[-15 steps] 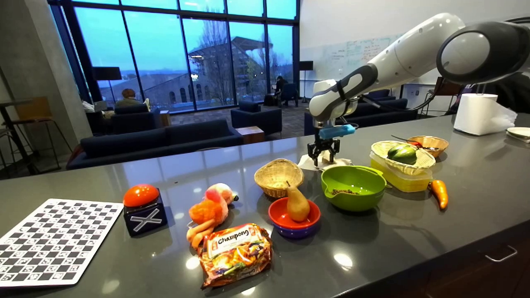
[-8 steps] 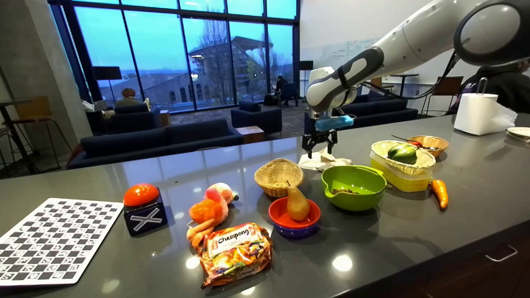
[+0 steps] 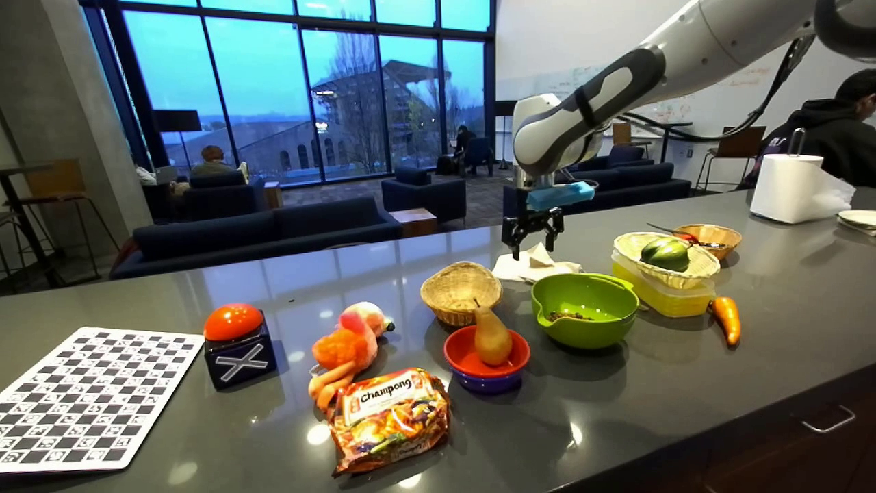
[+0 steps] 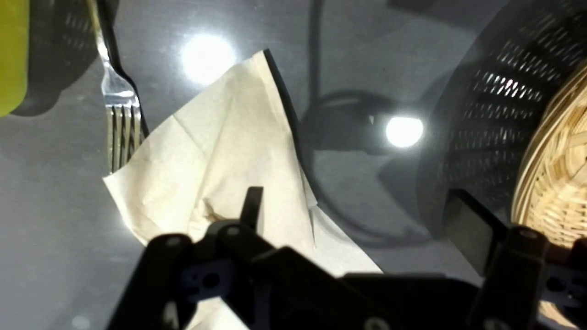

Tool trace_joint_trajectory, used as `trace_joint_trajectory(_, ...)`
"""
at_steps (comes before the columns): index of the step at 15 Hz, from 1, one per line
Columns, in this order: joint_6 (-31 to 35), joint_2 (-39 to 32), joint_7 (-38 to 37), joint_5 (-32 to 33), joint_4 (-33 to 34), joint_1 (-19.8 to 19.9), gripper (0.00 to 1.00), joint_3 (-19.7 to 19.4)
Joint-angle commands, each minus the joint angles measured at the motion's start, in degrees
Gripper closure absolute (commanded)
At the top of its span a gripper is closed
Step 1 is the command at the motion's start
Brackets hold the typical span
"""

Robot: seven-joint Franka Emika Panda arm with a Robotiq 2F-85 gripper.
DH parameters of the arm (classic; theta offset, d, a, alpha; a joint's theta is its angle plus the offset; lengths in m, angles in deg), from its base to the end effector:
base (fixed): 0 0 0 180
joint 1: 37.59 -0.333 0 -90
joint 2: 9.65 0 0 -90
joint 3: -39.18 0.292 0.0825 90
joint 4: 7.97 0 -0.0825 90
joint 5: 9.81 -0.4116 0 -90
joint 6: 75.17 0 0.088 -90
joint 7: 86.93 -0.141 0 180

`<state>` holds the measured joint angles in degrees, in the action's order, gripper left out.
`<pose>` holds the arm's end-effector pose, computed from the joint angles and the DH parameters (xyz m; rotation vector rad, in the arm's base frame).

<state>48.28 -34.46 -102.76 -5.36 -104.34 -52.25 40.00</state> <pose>0.6626 0.1773 0.2837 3.0933 0.0526 0.0841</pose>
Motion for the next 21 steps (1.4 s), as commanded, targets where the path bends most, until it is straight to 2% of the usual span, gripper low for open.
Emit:
trace_joint_trajectory(1, 0.5, 8.9, -1.0, 1.6, -9.8, 0.2, 0.0, 1.4)
trace_joint_trajectory(10, -1.9, 23.5, -4.3, 0.5, -23.4, 1.4, 0.0, 4.1)
trace_joint_trajectory(16, 0.1, 30.4, -6.9, -0.4, -31.5, 2.3, 0.0, 6.3)
trace_joint_trajectory(21, 2.6, 34.0, -7.7, -1.3, -35.7, 2.8, 0.0, 7.8)
